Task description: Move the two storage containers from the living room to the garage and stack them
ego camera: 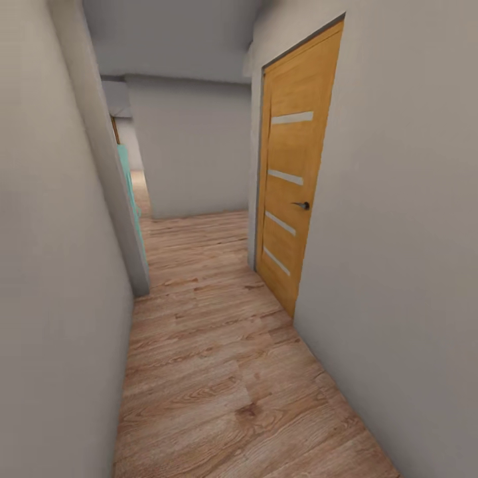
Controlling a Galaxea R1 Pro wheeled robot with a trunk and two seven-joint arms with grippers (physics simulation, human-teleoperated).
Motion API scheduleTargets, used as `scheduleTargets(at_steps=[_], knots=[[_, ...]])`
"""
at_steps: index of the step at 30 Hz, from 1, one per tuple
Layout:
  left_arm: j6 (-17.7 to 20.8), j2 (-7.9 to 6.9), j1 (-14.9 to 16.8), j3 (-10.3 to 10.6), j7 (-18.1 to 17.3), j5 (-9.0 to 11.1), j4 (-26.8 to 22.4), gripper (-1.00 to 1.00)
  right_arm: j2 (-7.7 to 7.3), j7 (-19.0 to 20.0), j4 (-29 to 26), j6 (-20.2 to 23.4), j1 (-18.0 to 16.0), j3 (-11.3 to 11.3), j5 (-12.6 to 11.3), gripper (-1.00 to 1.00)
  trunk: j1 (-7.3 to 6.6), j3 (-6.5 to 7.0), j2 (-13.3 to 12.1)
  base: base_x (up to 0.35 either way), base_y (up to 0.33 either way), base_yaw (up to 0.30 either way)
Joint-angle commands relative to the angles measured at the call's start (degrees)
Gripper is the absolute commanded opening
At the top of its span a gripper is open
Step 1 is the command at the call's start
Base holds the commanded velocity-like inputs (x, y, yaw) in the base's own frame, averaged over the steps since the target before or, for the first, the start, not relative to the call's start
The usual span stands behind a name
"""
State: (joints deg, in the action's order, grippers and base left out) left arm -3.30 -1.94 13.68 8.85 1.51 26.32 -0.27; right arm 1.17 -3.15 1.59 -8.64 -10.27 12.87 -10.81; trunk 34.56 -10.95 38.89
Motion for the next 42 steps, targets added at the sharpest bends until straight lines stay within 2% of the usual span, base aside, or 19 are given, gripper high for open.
scheduleTargets(at_steps=[1,21,42], knots=[[-0.12,0.0,0.03,0.48,0.15,0.4,0.0,1.0,0.04,-0.1,0.17,-0.33,-0.08,0.49,-0.58,1.0,0.01,-0.08,0.07,0.0,0.0,0.024],[-0.11,0.37,0.03,0.06,-0.53,0.26,-0.07,1.0,-0.03,-0.01,0.17,0.18,-0.07,0.79,-0.54,1.0,0.01,-0.08,0.07,0.006,-0.001,0.002],[0.12,0.32,0.03,-0.07,-0.54,0.8,0.0,1.0,0.1,-0.09,0.17,0.05,-0.09,0.54,-0.56,1.0,0.01,-0.08,0.07,0.297,-0.026,0.016]])
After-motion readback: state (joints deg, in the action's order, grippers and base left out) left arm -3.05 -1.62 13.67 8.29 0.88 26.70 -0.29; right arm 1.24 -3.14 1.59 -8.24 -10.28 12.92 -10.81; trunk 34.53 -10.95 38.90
